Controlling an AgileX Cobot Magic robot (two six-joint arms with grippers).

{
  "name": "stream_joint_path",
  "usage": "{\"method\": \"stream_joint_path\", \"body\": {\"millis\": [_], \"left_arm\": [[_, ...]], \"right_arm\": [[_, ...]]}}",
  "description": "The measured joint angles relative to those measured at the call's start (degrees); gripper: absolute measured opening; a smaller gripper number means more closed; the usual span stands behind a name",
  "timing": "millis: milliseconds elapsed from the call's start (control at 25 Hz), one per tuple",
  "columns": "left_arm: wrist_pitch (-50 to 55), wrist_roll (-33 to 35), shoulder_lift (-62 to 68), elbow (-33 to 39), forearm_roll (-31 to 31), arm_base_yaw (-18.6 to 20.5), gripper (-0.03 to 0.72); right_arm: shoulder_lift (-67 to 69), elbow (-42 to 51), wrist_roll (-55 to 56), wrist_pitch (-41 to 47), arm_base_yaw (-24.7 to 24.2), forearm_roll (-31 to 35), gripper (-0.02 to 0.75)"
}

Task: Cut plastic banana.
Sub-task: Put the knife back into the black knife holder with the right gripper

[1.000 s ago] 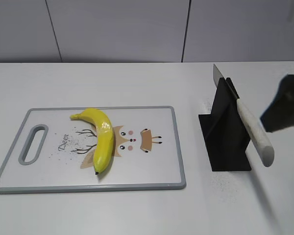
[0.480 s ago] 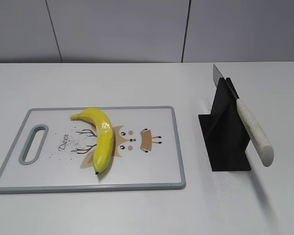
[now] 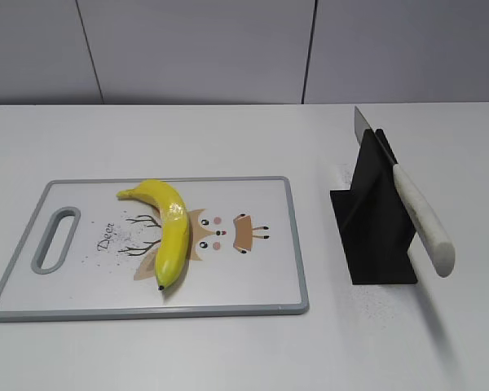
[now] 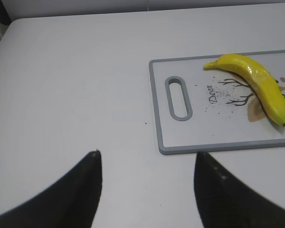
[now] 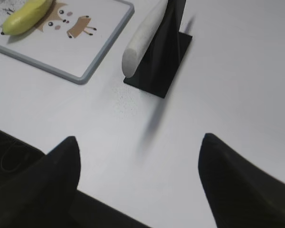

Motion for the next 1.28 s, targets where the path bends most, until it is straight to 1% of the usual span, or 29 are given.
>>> {"method": "stream_joint_path", "body": {"millis": [240, 400, 560, 760, 960, 1040, 1280], "left_arm": [[0.0, 0.0, 0.0, 0.0, 0.0, 0.0, 0.591], [0.0, 0.0, 0.0, 0.0, 0.0, 0.0, 0.591], [0.0, 0.0, 0.0, 0.0, 0.0, 0.0, 0.591], [0.0, 0.0, 0.0, 0.0, 0.0, 0.0, 0.591], [0.0, 0.0, 0.0, 0.0, 0.0, 0.0, 0.591], [0.0, 0.0, 0.0, 0.0, 0.0, 0.0, 0.591], [0.0, 0.0, 0.0, 0.0, 0.0, 0.0, 0.591]], "right_arm": [[-8.3, 0.0, 0.0, 0.1, -0.1, 0.2, 0.582], [-9.2, 0.0, 0.0, 0.3, -1.5, 1.1, 0.581], [-9.2, 0.0, 0.0, 0.3, -4.4, 1.7, 0.581], [-9.2, 0.0, 0.0, 0.3, -10.4, 1.9, 0.580], [-9.2, 0.0, 0.0, 0.3, -14.8, 2.0, 0.580], [-9.2, 0.0, 0.1, 0.3, -15.7, 2.0, 0.578], [-9.2, 0.1, 0.1, 0.3, -15.9, 2.0, 0.578]]}}
